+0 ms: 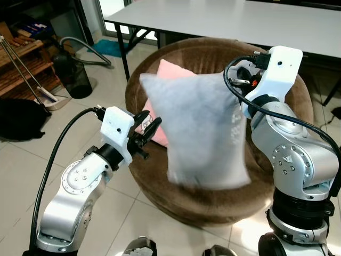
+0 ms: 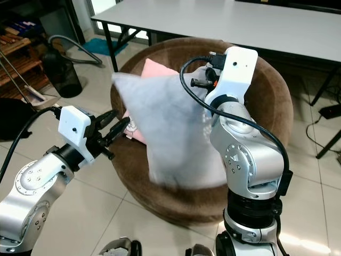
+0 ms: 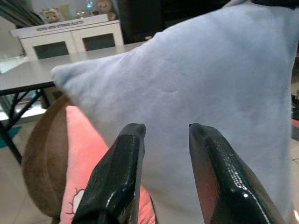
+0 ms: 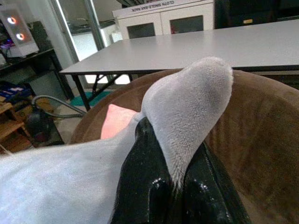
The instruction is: Move the pillow to the sofa from floor
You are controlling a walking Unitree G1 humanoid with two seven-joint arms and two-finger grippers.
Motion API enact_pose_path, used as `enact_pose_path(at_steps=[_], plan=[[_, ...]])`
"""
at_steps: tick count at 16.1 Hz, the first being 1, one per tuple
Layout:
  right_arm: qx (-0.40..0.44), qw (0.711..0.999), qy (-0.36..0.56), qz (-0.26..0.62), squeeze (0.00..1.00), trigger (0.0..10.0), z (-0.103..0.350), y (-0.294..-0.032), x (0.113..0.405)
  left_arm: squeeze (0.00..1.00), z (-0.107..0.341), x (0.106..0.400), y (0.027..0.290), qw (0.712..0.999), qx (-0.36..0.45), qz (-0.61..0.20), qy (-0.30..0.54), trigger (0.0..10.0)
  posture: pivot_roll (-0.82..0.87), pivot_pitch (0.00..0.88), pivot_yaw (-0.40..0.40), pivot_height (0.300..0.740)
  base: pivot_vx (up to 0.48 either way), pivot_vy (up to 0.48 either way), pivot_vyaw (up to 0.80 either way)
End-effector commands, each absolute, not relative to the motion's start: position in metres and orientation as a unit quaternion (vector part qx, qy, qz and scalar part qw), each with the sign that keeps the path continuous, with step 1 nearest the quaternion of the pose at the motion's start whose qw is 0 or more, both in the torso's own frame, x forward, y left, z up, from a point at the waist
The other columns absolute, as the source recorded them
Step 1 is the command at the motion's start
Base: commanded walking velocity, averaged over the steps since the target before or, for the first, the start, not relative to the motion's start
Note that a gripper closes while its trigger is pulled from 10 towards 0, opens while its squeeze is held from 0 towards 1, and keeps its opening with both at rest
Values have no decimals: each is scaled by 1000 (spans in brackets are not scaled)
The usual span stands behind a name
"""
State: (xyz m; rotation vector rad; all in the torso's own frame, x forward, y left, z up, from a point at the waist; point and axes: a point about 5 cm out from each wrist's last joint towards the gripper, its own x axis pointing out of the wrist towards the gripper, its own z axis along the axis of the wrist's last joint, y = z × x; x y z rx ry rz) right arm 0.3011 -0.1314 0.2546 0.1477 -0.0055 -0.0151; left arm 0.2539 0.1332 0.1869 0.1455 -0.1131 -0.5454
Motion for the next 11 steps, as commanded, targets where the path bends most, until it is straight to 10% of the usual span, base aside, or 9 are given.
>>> enact_pose_path(at_steps=[1,11], plan=[[66,997,-28,-25,0,10000,257,-135,297,0,195,258,137,965,72,-241,-74,10000,4,114,22,740,0,0,0],[100,995,3,-14,0,10000,221,-131,293,0,204,270,139,967,72,-223,-97,10000,0,114,56,740,170,0,-82]])
